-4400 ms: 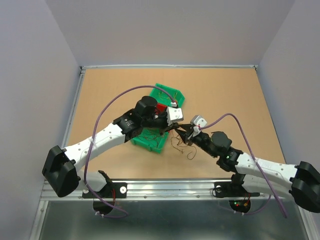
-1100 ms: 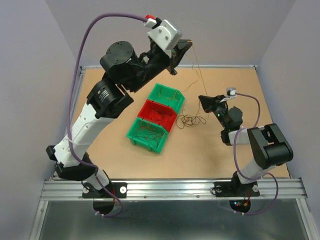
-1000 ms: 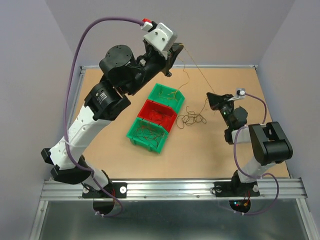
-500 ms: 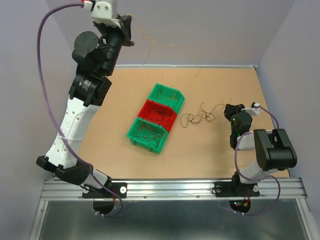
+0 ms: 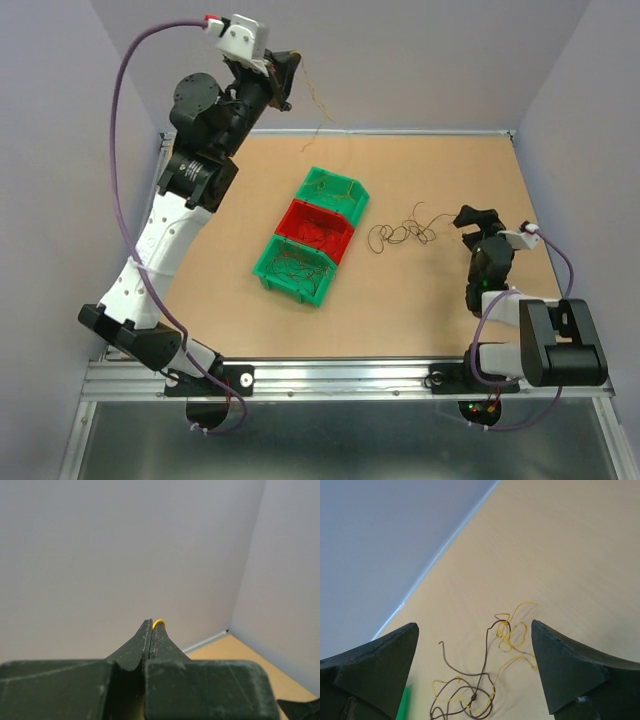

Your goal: Untangle the cables

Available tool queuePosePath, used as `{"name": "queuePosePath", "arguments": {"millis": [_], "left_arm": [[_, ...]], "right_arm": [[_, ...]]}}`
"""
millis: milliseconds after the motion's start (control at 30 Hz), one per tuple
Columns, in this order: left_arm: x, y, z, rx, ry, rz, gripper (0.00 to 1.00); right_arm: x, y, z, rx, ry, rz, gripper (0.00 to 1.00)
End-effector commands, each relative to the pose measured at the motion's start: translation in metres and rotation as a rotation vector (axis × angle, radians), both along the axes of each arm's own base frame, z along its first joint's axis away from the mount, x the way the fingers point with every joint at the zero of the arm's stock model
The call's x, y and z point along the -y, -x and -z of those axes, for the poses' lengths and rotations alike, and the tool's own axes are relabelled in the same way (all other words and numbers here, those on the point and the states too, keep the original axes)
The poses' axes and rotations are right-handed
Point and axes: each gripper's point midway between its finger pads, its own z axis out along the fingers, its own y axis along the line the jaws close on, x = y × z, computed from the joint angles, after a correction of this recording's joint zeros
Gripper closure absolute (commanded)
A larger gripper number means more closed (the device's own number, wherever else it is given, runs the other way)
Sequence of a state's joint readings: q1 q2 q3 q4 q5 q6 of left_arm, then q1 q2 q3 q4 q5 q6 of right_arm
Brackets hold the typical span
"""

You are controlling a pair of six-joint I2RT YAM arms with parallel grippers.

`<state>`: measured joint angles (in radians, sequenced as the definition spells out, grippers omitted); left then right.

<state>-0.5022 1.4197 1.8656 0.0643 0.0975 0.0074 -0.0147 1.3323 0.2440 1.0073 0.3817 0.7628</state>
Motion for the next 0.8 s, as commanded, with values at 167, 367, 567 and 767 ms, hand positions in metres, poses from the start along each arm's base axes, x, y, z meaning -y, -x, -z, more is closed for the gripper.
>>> {"name": "queuePosePath", "arguments": {"millis": [167, 367, 567, 767], "left_arm": [[0.024, -0.026, 0.037, 0.037, -0.138, 0.030, 1.00], [0.041, -0.038, 0.068, 0.047, -0.201, 0.075, 1.00], [0.047, -0.070, 0.113, -0.005, -0.275, 0.037, 1.00], [0.037, -0.088, 0.161, -0.064, -0.312, 0.038, 1.00]], "right_arm": [[-0.005, 0.030, -0.035, 0.113, 0.080, -0.044, 0.00], [-0.010, 0.045, -0.044, 0.163, 0.102, -0.075, 0.00], [-0.013, 0.052, -0.052, 0.198, 0.111, -0.090, 0.00], [-0.026, 0.049, -0.055, 0.201, 0.145, -0.166, 0.00]]}}
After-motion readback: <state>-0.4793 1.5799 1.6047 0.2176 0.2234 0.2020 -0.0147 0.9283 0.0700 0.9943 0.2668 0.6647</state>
